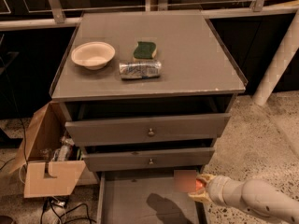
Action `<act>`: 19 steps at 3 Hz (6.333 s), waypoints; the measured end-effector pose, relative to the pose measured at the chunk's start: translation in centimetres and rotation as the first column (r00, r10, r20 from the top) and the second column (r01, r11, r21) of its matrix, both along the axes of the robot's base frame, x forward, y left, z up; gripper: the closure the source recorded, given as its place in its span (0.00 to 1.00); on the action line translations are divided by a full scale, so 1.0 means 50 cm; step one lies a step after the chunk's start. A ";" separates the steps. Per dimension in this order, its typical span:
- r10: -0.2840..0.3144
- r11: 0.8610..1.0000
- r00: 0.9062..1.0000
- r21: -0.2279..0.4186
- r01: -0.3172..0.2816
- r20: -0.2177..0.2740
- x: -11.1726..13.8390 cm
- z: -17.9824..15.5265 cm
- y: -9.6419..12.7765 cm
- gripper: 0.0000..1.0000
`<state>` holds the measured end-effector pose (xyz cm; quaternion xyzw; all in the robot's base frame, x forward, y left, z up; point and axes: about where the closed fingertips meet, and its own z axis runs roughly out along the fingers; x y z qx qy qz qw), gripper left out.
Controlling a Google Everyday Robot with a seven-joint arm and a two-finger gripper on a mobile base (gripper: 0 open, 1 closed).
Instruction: Pick coke can from bottom drawer and place on counter
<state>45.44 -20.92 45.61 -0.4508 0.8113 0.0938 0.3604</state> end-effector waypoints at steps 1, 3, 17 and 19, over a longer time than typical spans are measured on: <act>0.010 1.000 1.000 0.010 -0.010 -0.018 -0.004 -0.008 0.012 1.00; 0.000 1.000 0.997 -0.002 0.001 0.076 -0.001 0.136 -0.005 1.00; -0.338 0.941 0.752 0.217 0.260 0.566 0.087 0.770 -0.171 1.00; -0.394 0.919 0.666 0.291 0.267 0.634 0.105 0.863 -0.189 1.00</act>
Offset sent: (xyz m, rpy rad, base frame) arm 0.0078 0.0059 0.0680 0.0250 -0.0782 0.0095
